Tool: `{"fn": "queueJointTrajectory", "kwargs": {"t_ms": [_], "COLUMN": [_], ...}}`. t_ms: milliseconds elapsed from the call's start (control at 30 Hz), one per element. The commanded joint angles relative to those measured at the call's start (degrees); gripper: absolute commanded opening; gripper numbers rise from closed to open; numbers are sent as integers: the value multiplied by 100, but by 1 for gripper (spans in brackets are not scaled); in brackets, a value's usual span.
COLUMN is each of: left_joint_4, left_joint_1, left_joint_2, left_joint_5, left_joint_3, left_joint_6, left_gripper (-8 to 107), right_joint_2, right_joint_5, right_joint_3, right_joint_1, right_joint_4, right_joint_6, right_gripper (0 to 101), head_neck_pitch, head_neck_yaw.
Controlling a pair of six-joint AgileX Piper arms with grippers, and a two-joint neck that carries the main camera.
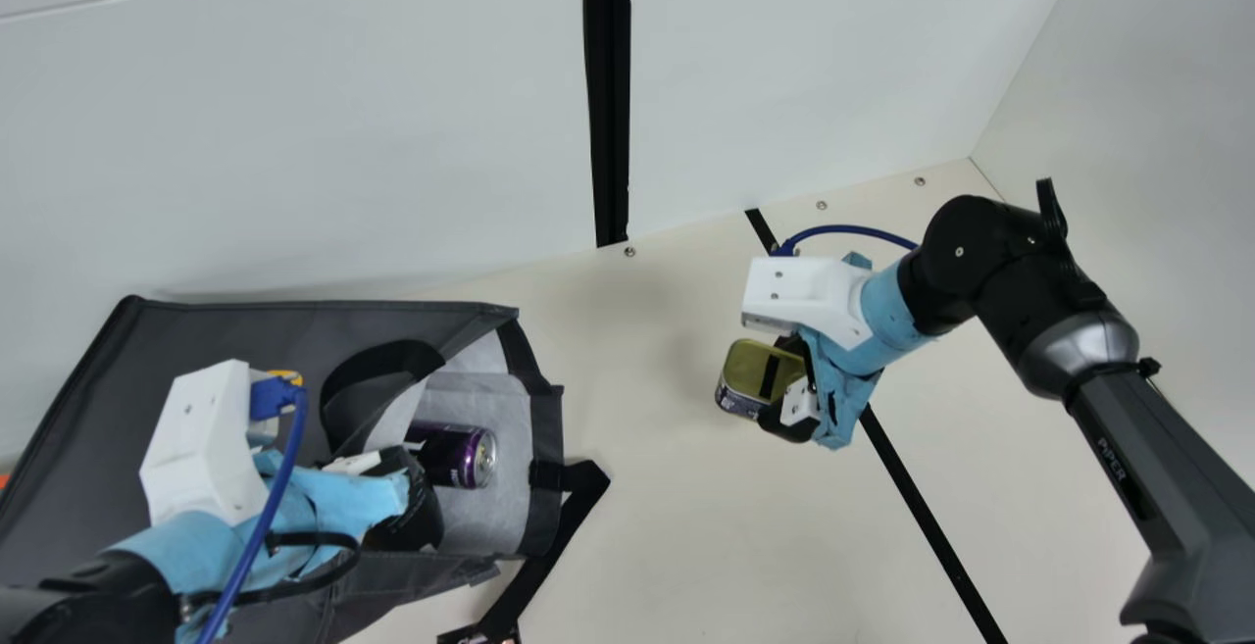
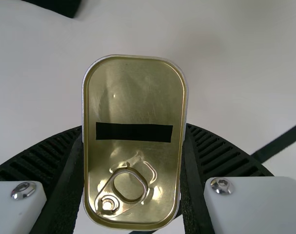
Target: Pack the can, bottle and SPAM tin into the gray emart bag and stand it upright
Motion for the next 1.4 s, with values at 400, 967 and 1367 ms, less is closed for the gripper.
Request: {"fn": "queueJointTrajectory", "kwargs": {"t_ms": [400,967,1367], "left_joint_4": [0,0,0], "left_joint_1": [0,0,0], "left_joint_2": [0,0,0], "left_joint_5": [0,0,0], "left_joint_3": [0,0,0], "left_joint_6": [0,0,0], "left_gripper": [-8,-8,-8], "right_joint_2": [-293,-422,-353], "right_joint_5": [210,210,210], "right_joint_3": [356,759,808], "right_joint_1": [507,1020,1041], "right_joint_4": [437,1243,2230], "right_joint_6": [-467,-825,-1095], "right_gripper": [0,0,0], "head_neck_pitch": [-130,-130,-130], "head_neck_yaw": [-5,-5,-5]}}
